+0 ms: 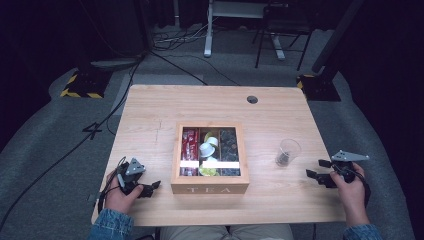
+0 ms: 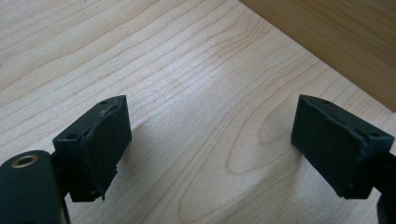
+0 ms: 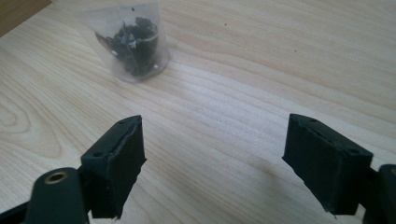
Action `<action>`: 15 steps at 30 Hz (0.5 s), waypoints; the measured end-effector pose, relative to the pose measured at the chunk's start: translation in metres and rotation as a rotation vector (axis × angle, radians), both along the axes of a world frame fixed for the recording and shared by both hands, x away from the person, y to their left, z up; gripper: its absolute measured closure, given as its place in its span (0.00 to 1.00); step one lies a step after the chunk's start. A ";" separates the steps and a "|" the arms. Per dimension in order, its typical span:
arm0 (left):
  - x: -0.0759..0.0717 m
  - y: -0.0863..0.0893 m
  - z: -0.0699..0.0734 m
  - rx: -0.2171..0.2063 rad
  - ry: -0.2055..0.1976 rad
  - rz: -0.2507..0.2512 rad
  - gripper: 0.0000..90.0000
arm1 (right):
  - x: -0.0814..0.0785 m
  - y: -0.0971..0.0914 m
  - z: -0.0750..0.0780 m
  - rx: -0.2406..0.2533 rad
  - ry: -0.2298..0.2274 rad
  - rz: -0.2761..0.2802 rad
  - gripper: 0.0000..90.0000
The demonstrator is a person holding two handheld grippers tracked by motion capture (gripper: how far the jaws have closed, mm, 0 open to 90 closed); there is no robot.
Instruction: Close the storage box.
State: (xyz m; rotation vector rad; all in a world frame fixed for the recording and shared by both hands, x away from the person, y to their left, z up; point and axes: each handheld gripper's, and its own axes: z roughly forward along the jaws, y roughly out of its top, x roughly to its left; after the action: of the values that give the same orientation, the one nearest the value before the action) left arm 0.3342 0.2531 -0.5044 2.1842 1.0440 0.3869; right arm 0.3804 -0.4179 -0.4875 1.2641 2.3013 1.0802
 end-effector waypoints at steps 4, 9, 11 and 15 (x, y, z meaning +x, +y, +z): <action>0.000 0.000 0.000 0.000 0.000 0.000 0.14 | 0.001 0.001 -0.008 -0.007 0.022 0.009 0.22; 0.000 0.000 0.000 0.002 -0.001 0.000 0.14 | 0.000 0.005 -0.013 -0.013 -0.003 0.011 0.18; 0.000 0.000 0.000 0.003 -0.001 0.000 0.14 | -0.001 0.007 -0.015 -0.018 -0.027 -0.011 0.17; -0.001 -0.001 0.000 0.004 -0.004 0.012 0.13 | -0.002 0.014 -0.016 -0.084 -0.048 -0.005 0.14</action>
State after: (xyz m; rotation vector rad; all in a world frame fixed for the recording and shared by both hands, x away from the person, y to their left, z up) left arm 0.3337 0.2522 -0.5045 2.1812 1.0549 0.3990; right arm 0.3782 -0.4041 -0.5037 1.1984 2.2814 0.9900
